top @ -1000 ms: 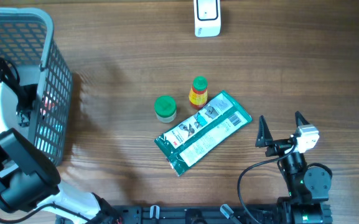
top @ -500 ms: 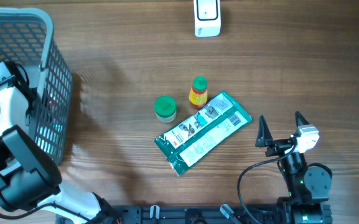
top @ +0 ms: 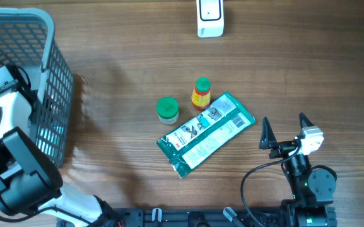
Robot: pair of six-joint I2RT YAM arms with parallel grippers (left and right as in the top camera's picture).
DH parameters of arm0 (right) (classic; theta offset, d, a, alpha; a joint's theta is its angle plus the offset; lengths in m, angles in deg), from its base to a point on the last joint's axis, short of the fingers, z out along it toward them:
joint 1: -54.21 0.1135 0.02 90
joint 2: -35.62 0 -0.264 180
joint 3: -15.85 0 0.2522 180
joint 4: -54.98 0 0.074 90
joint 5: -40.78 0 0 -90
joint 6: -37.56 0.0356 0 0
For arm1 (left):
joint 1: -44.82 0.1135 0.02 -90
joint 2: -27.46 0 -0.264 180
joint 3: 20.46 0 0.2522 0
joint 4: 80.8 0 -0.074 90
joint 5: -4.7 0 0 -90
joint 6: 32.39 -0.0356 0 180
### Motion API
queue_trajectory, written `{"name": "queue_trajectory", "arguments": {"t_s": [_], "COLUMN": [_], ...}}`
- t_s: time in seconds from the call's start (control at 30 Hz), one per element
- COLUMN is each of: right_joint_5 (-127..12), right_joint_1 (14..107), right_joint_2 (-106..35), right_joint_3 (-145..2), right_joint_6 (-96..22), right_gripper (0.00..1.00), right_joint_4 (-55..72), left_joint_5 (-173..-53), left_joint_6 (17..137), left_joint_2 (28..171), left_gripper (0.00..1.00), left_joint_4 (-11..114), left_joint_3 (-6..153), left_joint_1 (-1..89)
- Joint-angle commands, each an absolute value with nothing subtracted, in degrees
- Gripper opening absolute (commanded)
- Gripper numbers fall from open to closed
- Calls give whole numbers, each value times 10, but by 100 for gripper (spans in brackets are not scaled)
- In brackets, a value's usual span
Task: Scan the item barcode
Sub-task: 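Grasp the orange-red snack box with the left gripper and lift, then carry the orange box out of the basket toward the Knorr jar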
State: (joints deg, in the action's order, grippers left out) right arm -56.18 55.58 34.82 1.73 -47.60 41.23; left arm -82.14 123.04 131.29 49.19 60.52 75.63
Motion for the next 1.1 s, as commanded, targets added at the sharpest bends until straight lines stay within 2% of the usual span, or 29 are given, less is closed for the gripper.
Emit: {"name": "queue_trajectory", "arguments": {"t_s": [0.0, 0.23, 1.07], "right_joint_5": [-551, -551, -551], "right_joint_1": [558, 558, 558], "right_joint_2": [350, 350, 350], "right_joint_3": [18, 18, 18], "right_joint_6": [-479, -479, -479], "right_gripper": [99, 100, 100], "right_joint_4": [416, 416, 415], "left_joint_5": [-819, -824, -811], "left_joint_6": [1223, 1162, 1161], "left_joint_2": [1323, 1269, 900], "left_gripper": [4, 4, 4], "left_joint_4": [493, 492, 532], "left_joint_3": [582, 609, 620], "left_joint_1": [754, 755, 755]}}
